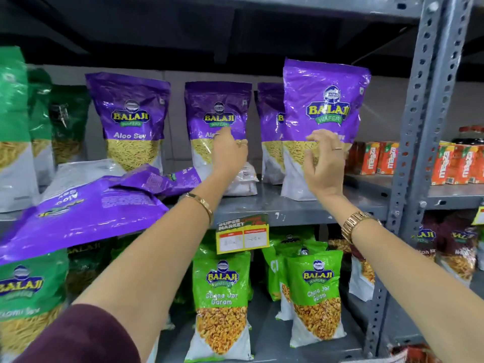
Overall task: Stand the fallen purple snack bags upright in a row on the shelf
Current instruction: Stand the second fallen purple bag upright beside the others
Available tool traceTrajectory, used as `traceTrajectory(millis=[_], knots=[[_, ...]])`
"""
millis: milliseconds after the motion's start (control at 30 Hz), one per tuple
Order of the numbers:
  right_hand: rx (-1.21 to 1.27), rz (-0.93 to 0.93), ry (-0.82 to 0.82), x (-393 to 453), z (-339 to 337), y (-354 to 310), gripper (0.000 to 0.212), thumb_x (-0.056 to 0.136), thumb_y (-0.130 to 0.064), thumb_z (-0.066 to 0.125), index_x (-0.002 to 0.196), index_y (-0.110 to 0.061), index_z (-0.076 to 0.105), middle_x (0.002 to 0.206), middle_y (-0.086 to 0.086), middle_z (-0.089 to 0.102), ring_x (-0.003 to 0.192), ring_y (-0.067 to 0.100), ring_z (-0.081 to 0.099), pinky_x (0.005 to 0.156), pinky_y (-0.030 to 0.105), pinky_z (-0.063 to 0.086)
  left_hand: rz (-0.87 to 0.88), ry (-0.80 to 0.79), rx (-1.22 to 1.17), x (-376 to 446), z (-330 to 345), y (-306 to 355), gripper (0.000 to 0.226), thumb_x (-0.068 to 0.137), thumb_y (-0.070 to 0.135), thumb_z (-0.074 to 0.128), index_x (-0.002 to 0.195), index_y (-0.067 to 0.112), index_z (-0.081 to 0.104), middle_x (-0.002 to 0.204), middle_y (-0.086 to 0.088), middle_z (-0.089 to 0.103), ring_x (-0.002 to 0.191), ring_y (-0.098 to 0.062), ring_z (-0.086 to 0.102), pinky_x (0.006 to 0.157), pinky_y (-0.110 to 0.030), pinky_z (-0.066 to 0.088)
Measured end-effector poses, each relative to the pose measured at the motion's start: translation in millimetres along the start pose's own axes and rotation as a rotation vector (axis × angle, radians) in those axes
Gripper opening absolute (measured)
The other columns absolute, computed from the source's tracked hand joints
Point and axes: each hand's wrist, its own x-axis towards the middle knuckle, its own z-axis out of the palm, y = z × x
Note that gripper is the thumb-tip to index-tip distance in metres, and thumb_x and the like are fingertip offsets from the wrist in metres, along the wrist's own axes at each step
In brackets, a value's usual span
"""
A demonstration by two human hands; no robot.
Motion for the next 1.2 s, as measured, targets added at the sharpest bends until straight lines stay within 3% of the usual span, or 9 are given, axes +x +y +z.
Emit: traceTrajectory(millis=[133,233,400,500,600,667,833,1033,1200], knots=[[0.115,0.1,-0.231,7,27,-40,0.021,0.081,-0.006,0.052,0.1,-0.003,0.061,0.097,0.017,0.065,0.077,0.026,0.061,0.072,0.036,0.05,-0.214,-0.078,0.298,31,-55,-25,0.048,0.082,0.022,0.06,0.119,-0.005,0.047,0.126,-0.025,0.054,0.115,-0.037,0.053,0.09,-0.036,0.044],[0.093,0.253,-0.455,9,54,-58,0.03,0.083,-0.016,0.056,0.111,-0.006,0.059,0.107,0.016,0.065,0.089,0.03,0.062,0.084,0.043,0.048,-0.293,-0.164,0.54,50,-101,-47,0.063,0.083,0.034,0.06,0.127,-0.006,0.042,0.136,-0.025,0.046,0.127,-0.037,0.043,0.102,-0.038,0.037],[0.076,0.633,-0.631,3,88,-68,0.048,0.086,-0.031,0.058,0.122,-0.001,0.052,0.12,0.017,0.061,0.109,0.031,0.056,0.072,0.024,0.034,-0.387,-0.406,0.7,60,-156,-76,0.047,0.087,0.028,0.055,0.126,0.002,0.049,0.13,-0.015,0.051,0.103,-0.029,0.056,0.086,-0.034,0.045],[0.124,0.812,-0.683,3,99,-65,0.033,0.086,-0.036,0.057,0.102,-0.007,0.06,0.086,0.007,0.062,0.088,0.027,0.059,0.059,0.028,0.031,-0.527,-0.589,0.587,56,-164,-92,0.026,0.09,0.027,0.053,0.094,0.001,0.055,0.09,-0.007,0.05,0.067,-0.014,0.043,0.081,-0.031,0.043],[0.143,0.977,-0.666,5,107,-65,0.031,0.084,-0.043,0.057,0.078,-0.015,0.046,0.064,-0.004,0.043,0.056,0.014,0.043,0.045,0.026,0.027,-0.514,-0.739,0.708,56,-160,-97,0.053,0.092,0.04,0.044,0.128,0.001,0.043,0.103,-0.003,0.047,0.078,-0.014,0.048,0.097,-0.038,0.037],[0.167,1.056,-0.659,6,113,-63,0.034,0.083,-0.047,0.058,0.095,-0.016,0.049,0.077,-0.001,0.048,0.057,0.01,0.041,0.048,0.024,0.033,-0.476,-0.727,0.775,57,-155,-98,0.059,0.09,0.045,0.046,0.131,0.002,0.043,0.109,-0.006,0.057,0.094,-0.022,0.056,0.095,-0.037,0.04],[0.21,1.104,-0.657,8,122,-59,0.065,0.078,-0.041,0.065,0.129,-0.007,0.045,0.12,0.011,0.055,0.083,0.017,0.046,0.072,0.029,0.043,-0.38,-0.72,0.903,67,-143,-95,0.035,0.089,0.021,0.051,0.117,0.001,0.056,0.073,-0.005,0.052,0.072,-0.022,0.051,0.068,-0.034,0.045],[0.076,1.119,-0.634,15,121,-56,0.05,0.083,-0.027,0.061,0.123,-0.001,0.047,0.071,0.005,0.051,0.064,0.022,0.05,0.054,0.031,0.04,-0.2,-0.514,0.923,73,-133,-68,0.031,0.087,0.021,0.059,0.112,0.003,0.06,0.108,-0.01,0.06,0.082,-0.023,0.058,0.07,-0.031,0.047],[0.03,1.184,-0.564,17,118,-52,0.046,0.084,-0.018,0.061,0.124,-0.001,0.048,0.09,0.015,0.061,0.08,0.026,0.056,0.057,0.032,0.044,-0.195,-0.323,0.673,88,-125,-50,0.035,0.08,0.009,0.063,0.112,-0.004,0.058,0.118,-0.016,0.062,0.096,-0.031,0.061,0.072,-0.032,0.043]])
